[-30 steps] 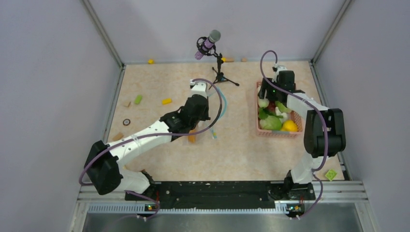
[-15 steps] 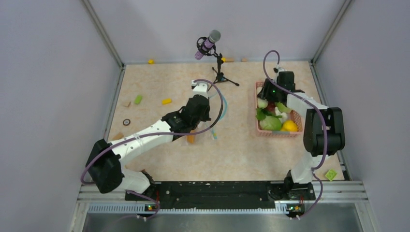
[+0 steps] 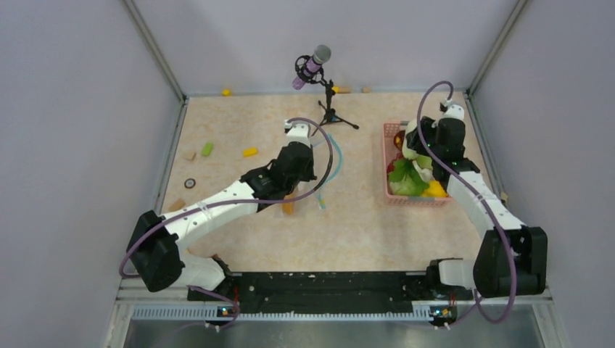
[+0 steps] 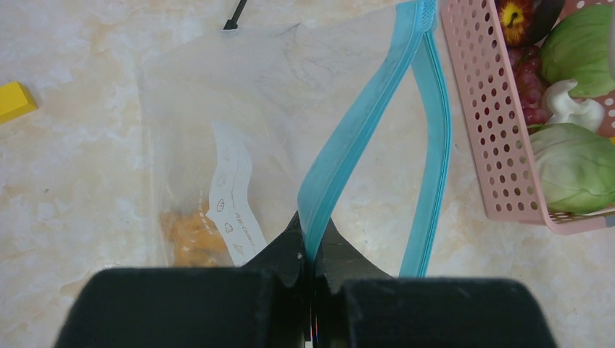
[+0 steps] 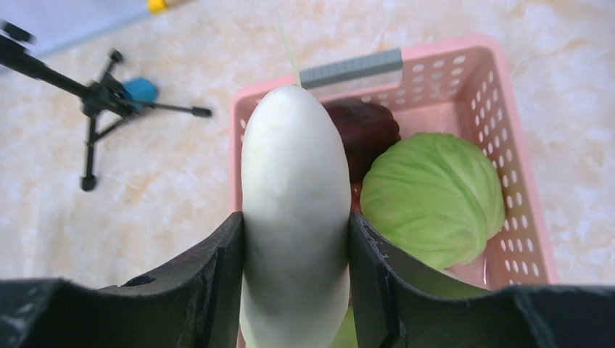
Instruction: Place the food in the zip-top bag and seal the zipper
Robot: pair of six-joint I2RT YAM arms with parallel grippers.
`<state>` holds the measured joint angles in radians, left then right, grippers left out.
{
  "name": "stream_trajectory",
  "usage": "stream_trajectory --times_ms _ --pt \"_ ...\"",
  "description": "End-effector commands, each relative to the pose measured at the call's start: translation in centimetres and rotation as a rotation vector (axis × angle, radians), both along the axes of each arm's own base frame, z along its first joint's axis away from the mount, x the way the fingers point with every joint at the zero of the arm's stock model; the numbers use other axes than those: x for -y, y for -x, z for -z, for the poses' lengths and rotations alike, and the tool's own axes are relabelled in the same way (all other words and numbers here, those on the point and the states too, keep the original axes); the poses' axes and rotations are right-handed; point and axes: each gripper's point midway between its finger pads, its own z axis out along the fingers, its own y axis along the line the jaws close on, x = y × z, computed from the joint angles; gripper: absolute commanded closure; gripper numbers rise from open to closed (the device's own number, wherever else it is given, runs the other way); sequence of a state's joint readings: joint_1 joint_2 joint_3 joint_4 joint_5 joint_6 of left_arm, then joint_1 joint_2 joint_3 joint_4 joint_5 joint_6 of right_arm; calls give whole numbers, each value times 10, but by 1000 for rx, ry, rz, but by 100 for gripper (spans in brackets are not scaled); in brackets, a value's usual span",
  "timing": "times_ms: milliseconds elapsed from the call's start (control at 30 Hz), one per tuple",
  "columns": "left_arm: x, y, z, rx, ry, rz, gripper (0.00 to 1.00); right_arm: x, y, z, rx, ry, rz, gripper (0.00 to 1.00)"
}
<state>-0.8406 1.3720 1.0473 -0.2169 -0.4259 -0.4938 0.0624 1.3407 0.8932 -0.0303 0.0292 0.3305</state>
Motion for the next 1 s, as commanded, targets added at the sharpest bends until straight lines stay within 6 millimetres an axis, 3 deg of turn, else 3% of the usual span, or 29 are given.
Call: stream_trajectory --times_ms 0,100,200,367,467,600,700,800,967 --pt "10 -4 -40 69 137 -7 100 7 8 -67 281 -58 57 88" --pt "17 -5 -47 67 161 4 100 -16 19 -98 385 -141 -53 89" --pt "24 -5 -51 60 183 23 100 -52 32 -131 477 -248 -241 89" --pt "30 -5 -54 48 211 34 100 -120 78 -188 657 -475 -605 89" --pt "34 -3 -55 43 224 54 100 -145 99 -209 758 -523 -703 90" --pt "37 0 -57 41 239 79 100 -169 119 -239 885 -539 -792 90" --pt "40 2 -58 37 250 91 100 -177 128 -255 966 -586 -814 92" --pt "43 3 -56 29 262 103 100 -183 130 -256 1022 -639 -793 97" --pt "51 8 -58 16 288 143 100 -197 129 -260 1111 -658 -805 97"
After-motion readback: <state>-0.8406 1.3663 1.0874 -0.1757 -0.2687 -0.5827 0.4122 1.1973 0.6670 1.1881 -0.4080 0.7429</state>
